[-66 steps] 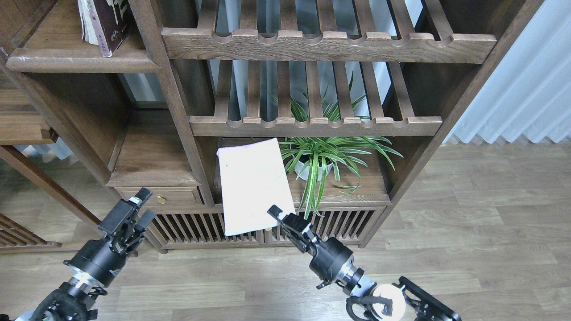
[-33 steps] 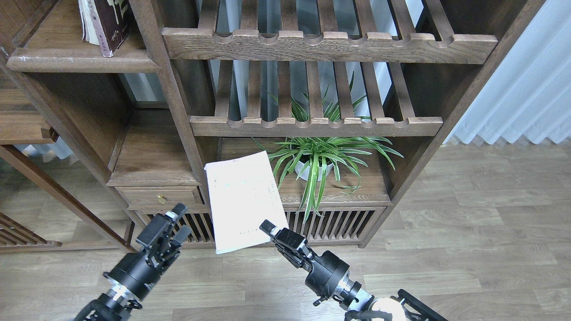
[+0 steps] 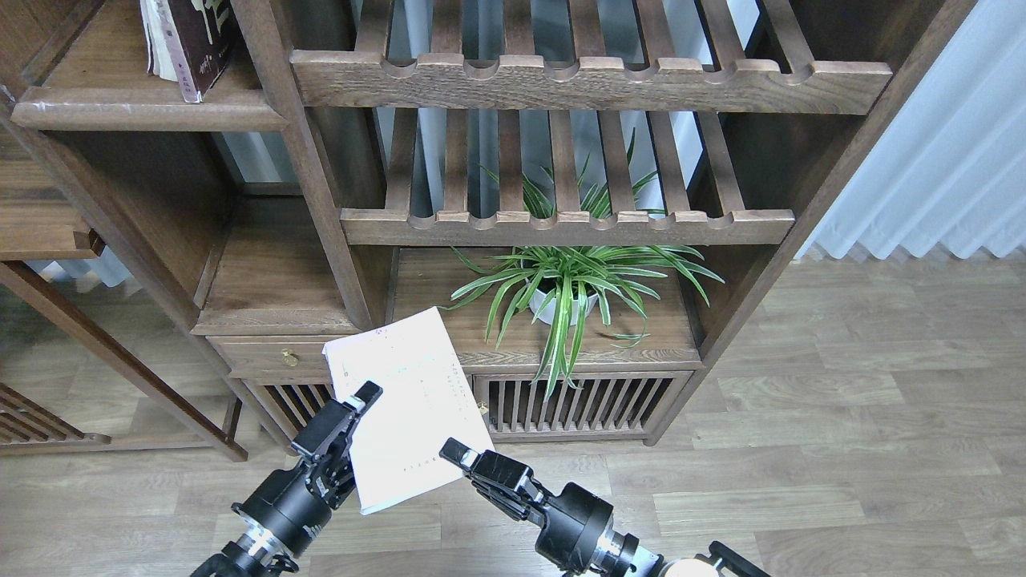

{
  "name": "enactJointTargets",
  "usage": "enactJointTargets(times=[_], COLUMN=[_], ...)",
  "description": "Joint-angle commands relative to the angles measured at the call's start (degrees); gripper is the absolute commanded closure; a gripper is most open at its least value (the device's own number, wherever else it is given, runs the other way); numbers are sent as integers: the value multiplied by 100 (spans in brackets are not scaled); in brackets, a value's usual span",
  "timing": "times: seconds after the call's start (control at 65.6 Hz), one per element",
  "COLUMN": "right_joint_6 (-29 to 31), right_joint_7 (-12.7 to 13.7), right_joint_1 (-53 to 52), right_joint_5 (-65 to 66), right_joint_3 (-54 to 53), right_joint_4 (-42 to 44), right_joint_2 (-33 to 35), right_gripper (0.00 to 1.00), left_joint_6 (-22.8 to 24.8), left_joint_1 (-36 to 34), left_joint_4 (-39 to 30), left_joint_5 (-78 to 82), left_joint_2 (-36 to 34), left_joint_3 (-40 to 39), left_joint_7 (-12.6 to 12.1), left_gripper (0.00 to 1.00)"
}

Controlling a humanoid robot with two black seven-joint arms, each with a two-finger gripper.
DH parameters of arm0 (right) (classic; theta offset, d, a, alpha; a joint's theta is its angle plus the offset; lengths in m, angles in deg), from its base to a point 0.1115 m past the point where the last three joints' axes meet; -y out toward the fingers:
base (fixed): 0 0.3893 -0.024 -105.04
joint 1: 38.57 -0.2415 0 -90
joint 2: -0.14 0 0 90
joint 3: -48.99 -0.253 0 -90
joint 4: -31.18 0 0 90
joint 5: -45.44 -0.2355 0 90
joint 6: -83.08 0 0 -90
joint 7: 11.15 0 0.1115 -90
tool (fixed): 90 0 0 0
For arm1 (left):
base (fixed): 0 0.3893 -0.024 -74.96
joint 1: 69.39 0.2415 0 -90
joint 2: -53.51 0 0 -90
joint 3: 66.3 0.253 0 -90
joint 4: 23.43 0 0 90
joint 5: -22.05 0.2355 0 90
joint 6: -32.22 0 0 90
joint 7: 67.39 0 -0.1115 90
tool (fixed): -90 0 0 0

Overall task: Organize books on shelf
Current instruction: 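Hand the white booklet from the right gripper to the left gripper, then carry the white booklet with the left gripper to the side shelf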

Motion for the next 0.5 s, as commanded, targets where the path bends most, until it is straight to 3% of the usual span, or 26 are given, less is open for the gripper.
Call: enactJointTargets(times=[0.0, 0.152, 0.229, 0.244, 0.259, 0.366, 0.488], right_joint_6=[0, 0, 0, 0, 0, 0, 0], right_joint_7=[3, 3, -6, -6, -6, -23, -32], right_joint_1=[7, 7, -1, -10, -19, -19, -19], right_joint_5=[-3, -3, 14, 93, 128, 330, 340], right_joint_3=[14, 23, 32, 49, 49, 49, 41], right_joint_4=[3, 3, 3, 3, 12, 38, 47], right_joint_2=[-2, -2, -2, -2, -2, -2, -2], right_gripper=[93, 87, 65, 37, 31, 10, 2], left_joint_6=[0, 0, 0, 0, 0, 0, 0], left_joint_1=[-24, -50, -50, -50, -50, -42, 64], left_joint_4=[-2, -19, -72, -89, -90, -116, -160], left_joint_5=[-194, -195, -195, -186, -177, -142, 191], left_joint_2=[-4, -13, -66, -101, -118, -329, -531], left_joint_3=[31, 49, 22, -47, -65, -109, -469], left_joint_7=[107, 98, 80, 46, 36, -77, -271], left_gripper=[91, 92, 93, 93, 93, 94, 94])
